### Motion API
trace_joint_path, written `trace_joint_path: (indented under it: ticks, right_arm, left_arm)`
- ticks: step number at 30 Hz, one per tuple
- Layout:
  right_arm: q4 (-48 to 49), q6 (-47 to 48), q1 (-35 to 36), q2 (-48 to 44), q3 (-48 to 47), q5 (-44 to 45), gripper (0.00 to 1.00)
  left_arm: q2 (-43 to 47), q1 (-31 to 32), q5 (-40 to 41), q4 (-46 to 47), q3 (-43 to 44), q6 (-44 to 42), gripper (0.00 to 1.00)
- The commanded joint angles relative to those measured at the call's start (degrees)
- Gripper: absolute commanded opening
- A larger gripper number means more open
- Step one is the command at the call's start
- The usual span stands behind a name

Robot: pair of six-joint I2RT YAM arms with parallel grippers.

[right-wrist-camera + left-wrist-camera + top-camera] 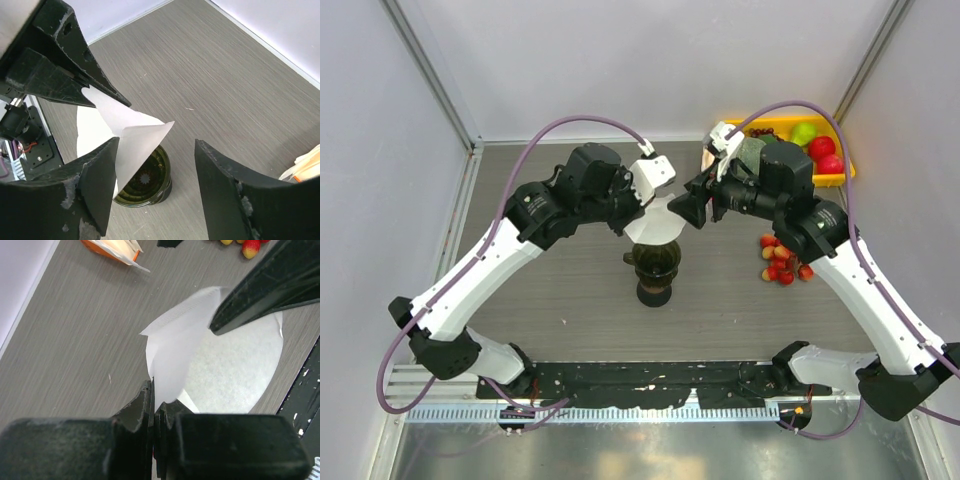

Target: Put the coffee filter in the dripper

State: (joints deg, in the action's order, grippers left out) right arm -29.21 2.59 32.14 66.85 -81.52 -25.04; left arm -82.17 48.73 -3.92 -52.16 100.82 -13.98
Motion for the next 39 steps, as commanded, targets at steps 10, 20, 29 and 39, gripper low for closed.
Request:
trace_joint_path:
  ticks: [10, 20, 29, 39]
  right_arm:
    - [0.7, 1.6, 0.7, -0.8, 0.3, 0.0, 0.11]
    - [2.9, -4.7, 0.6, 0.2, 0.2, 6.1, 0.05]
    - [4.6, -15.7, -0.5, 5.5, -3.3, 12.5, 0.05]
    - [6.8, -17.3, -0.5, 5.8, -5.2, 14.5, 0.05]
  left_arm:
    - [-0.6, -1.2, -2.9, 2.8, 3.0, 7.6, 0.24]
    - [2.3, -6.6, -0.4, 7.9, -0.8, 23.1, 0.58]
    - [1.0, -8.3, 5.3, 9.5, -3.2, 33.0, 0.59]
    - [5.0, -9.5, 2.6, 21.8, -8.8, 38.6, 0.56]
